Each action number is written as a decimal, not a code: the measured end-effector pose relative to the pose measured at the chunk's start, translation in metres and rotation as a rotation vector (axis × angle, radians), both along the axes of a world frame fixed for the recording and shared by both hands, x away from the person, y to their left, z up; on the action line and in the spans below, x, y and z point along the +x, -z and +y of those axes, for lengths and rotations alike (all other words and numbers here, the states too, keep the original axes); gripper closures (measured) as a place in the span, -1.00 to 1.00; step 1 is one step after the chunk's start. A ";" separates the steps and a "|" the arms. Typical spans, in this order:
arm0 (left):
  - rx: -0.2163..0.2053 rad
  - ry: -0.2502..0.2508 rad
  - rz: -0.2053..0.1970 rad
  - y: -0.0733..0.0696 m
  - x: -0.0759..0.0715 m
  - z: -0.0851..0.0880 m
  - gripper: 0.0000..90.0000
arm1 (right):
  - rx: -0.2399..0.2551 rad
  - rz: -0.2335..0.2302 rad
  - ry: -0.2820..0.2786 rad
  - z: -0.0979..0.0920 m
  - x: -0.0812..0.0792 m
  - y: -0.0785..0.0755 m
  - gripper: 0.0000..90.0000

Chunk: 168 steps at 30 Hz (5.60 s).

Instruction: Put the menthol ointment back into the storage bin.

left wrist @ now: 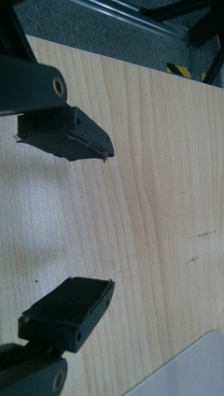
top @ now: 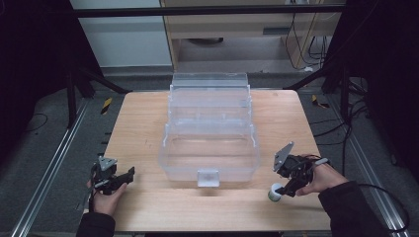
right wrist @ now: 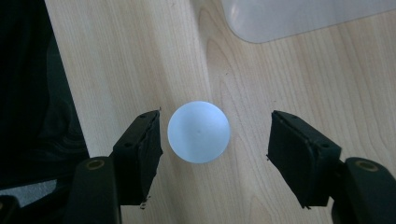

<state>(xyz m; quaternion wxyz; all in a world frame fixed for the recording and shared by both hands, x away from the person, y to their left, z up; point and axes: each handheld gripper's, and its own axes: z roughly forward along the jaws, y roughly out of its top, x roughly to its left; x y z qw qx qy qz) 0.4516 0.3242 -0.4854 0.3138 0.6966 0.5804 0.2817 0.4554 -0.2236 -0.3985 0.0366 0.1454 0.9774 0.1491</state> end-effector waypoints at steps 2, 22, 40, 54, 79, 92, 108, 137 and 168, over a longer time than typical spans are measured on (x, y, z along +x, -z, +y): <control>-0.001 0.000 -0.001 0.000 0.000 0.000 -0.35 | -0.001 0.003 -0.004 0.001 0.000 0.001 -0.23; 0.001 0.001 0.001 0.000 0.000 0.000 -0.35 | -0.087 0.038 -0.095 0.012 -0.002 0.025 -0.15; 0.001 0.001 0.000 0.000 0.000 0.000 -0.35 | -0.141 0.052 -0.102 0.018 0.002 0.035 0.10; 0.000 0.001 0.004 0.000 0.001 0.000 -0.35 | -0.133 0.043 -0.081 0.018 0.004 0.032 0.12; 0.000 0.003 0.007 0.001 0.000 0.000 -0.35 | -0.058 -0.001 -0.032 0.013 0.006 -0.016 0.12; 0.002 0.007 0.011 0.002 0.001 0.000 -0.35 | -0.021 -0.034 -0.037 0.013 0.010 -0.043 0.12; 0.001 0.008 0.012 0.002 0.001 0.000 -0.35 | -0.019 -0.031 -0.053 0.025 0.019 -0.076 0.12; -0.008 0.005 0.010 0.001 0.001 0.001 -0.35 | -0.001 -0.065 -0.077 0.063 0.053 -0.097 0.12; -0.004 0.008 0.007 0.000 0.001 0.001 -0.35 | -0.022 -0.043 -0.071 0.087 0.079 -0.052 0.12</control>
